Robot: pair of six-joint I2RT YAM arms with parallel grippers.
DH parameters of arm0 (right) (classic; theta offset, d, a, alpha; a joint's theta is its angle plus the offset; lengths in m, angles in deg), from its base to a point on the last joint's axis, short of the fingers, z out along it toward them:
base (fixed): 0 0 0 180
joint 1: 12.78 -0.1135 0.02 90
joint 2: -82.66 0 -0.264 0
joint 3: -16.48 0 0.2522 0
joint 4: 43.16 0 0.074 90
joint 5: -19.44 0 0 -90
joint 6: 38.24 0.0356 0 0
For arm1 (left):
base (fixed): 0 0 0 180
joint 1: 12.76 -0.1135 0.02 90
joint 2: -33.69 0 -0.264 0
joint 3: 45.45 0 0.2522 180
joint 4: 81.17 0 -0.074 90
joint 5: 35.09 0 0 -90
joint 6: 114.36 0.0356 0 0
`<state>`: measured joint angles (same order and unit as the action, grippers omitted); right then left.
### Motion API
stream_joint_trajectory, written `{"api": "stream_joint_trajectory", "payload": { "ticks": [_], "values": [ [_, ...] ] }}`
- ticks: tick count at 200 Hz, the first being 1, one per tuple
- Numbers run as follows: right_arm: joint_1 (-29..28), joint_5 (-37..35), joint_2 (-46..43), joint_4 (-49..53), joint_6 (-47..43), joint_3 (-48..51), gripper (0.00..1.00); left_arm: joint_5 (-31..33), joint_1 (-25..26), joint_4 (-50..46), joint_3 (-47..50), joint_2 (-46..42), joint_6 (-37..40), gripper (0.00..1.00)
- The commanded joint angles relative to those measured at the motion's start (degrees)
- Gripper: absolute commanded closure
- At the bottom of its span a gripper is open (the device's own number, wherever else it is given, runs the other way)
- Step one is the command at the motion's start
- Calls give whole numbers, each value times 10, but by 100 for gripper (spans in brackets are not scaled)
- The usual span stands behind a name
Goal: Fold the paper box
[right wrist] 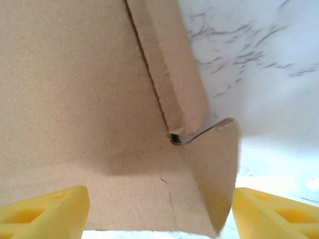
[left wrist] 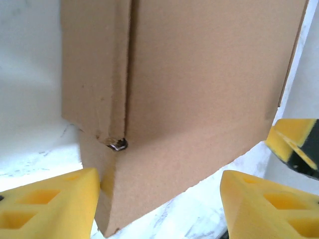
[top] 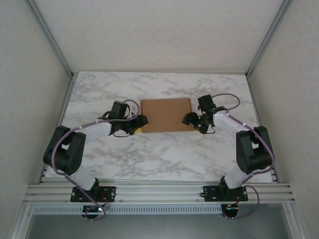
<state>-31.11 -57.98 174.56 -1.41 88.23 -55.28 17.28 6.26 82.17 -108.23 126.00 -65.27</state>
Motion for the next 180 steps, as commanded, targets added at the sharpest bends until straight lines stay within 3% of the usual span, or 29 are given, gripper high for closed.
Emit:
{"api": "stream_joint_trajectory", "payload": {
  "ticks": [1, 45, 78, 92, 114, 136, 180],
  "values": [
    [-3, -64, -33, 39, -11, -24, 20, 42, -3, -86, -35, -22, 69, 34],
    [-2, -121, -46, 60, -27, -56, 14, 121, -4, -155, -86, -27, 128, 32],
    [10, -125, -17, 42, -69, -96, 15, 154, -11, -104, -103, -7, 101, 32],
    [26, -83, 14, 24, -87, -116, 16, 146, -16, -94, -130, 32, 94, 33],
    [63, 50, 56, -33, -103, -126, 16, 130, -29, -76, -164, 90, 101, 37],
    [95, 131, 91, -59, -97, -137, 15, 82, -50, -32, -164, 125, 98, 41],
    [104, 180, 153, -57, -105, -158, 14, 1, -67, 3, -155, 181, 98, 55]
  ]
}}
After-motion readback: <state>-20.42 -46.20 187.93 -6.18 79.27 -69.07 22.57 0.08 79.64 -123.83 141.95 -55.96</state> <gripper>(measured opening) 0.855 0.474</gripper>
